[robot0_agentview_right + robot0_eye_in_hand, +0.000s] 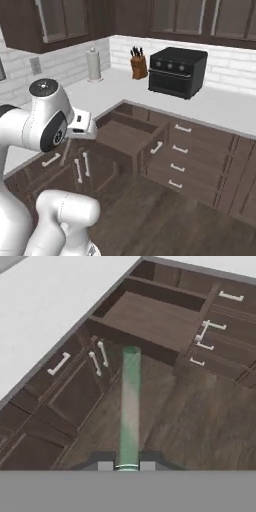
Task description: Take a straw from the drawer in front and place it inside the glass cup on the dining counter.
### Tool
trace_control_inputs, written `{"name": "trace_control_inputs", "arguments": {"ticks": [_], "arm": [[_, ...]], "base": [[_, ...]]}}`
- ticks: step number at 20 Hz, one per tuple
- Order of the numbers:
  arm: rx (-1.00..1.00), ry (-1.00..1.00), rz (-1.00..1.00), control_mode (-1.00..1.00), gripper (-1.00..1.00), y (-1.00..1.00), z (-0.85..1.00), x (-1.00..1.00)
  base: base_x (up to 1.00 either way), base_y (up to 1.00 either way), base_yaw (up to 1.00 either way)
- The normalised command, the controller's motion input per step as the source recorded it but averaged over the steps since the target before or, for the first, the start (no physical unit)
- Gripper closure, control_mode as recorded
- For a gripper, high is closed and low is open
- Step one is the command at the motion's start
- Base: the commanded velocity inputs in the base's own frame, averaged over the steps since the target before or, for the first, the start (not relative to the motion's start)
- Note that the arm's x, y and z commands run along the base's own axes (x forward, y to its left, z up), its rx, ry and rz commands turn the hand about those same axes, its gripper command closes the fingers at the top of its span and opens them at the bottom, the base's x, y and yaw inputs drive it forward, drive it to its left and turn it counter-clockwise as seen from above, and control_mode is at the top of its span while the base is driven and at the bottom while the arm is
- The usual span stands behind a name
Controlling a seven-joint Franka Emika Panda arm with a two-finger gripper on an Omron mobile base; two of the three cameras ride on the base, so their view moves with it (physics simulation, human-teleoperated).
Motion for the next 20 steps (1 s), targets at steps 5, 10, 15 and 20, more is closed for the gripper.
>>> {"name": "trace_control_inputs", "arguments": {"ticks": [5, 10, 15, 20], "arm": [[0.0, 0.0, 0.0, 1.0, 1.0, 0.0, 0.0, 0.0], [0.0, 0.0, 0.0, 1.0, 1.0, 0.0, 0.0, 0.0], [0.0, 0.0, 0.0, 1.0, 1.0, 0.0, 0.0, 0.0], [0.0, 0.0, 0.0, 1.0, 1.0, 0.0, 0.0, 0.0]], "base": [[0.0, -0.63, -0.8], [0.0, -0.58, -0.83], [0.0, -0.71, -0.78], [0.0, -0.85, -0.71]]}}
